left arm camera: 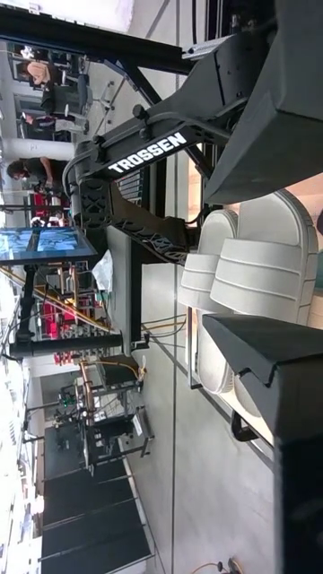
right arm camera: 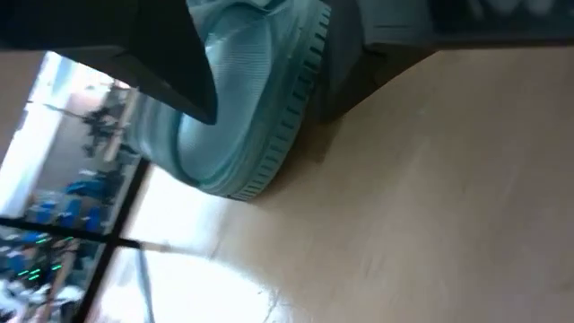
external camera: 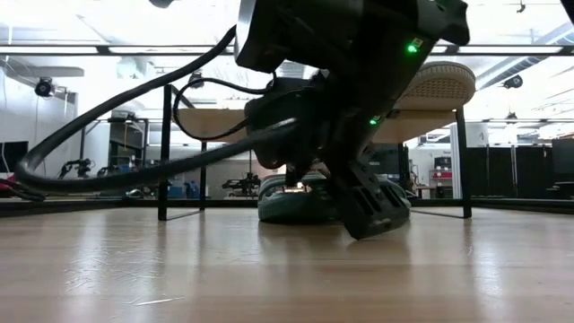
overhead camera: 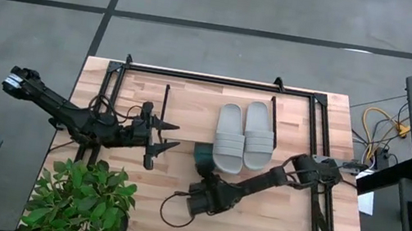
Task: Pick and place slides into the shelf
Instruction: Put the left green slides on the shelf
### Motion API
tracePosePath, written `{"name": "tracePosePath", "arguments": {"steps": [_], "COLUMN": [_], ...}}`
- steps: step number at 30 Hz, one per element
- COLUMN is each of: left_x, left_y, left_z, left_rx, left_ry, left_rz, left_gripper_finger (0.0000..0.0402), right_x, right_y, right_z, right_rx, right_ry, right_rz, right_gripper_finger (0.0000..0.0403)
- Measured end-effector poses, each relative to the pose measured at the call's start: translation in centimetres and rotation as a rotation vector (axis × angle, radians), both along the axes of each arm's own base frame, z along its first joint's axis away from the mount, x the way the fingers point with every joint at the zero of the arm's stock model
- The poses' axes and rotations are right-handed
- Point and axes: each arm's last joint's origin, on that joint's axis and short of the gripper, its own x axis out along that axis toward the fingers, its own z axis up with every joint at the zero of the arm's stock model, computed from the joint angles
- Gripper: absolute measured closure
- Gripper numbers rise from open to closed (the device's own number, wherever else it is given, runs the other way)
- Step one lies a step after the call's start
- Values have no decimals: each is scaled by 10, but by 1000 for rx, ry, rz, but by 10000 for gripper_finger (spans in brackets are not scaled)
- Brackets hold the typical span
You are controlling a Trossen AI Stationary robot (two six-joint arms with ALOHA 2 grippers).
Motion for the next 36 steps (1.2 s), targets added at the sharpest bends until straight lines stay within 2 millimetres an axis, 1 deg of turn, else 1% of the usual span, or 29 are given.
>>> {"name": "tracePosePath", "arguments": {"steps": [3,8,9,13,17,22,27,31,34,36], "left_x": [0,0,0,-2,-3,-4,-4,-4,-4,-4], "left_y": [0,0,0,1,1,1,2,2,2,2], "left_z": [0,0,0,-1,-2,-1,-1,-1,-1,-1], "left_rx": [0,0,0,10,13,12,12,12,12,12], "left_ry": [0,0,1,26,34,33,33,33,33,33], "left_rz": [0,0,0,-1,-2,-2,-1,-1,-1,-1], "left_gripper_finger": [205,205,205,205,205,205,205,205,205,205], "right_x": [1,1,0,0,-3,-13,-21,-29,-36,-41], "right_y": [-2,-2,-2,-2,7,30,57,80,93,97], "right_z": [-1,-1,-1,-2,-1,5,20,28,33,36], "right_rx": [43,71,79,104,124,151,184,196,200,203], "right_ry": [-23,-32,-31,-56,-76,-93,-129,-138,-141,-143], "right_rz": [-38,-54,-58,-87,-87,-46,16,70,86,71], "right_gripper_finger": [266,362,375,380,382,383,384,384,385,385]}}
